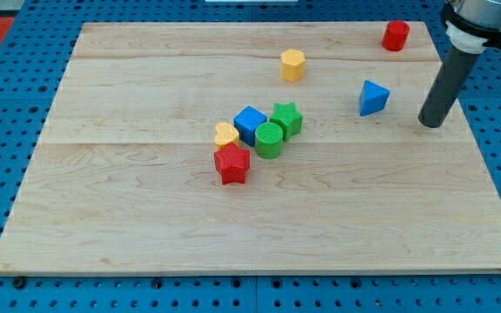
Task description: Move the red circle towards the right centre
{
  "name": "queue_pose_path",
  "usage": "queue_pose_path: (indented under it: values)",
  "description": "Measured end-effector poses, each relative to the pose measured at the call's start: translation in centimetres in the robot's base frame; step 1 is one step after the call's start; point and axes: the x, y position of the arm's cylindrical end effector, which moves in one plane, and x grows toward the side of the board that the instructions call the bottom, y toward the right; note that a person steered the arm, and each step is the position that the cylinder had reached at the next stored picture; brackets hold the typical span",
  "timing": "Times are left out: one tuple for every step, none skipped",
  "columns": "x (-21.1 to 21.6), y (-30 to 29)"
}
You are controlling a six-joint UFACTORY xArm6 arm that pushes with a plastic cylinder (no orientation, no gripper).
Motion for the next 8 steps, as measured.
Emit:
queue_pose_path:
  values:
    - [-0.5, 4.9]
    - [-0.6, 9.1]
    - [-0.7, 9.9]
    - [-2.1, 9.9]
    - [-5.3, 9.9]
    - [-7.1, 9.9]
    - [-12.3, 9.5]
    - [-16.6, 7.9]
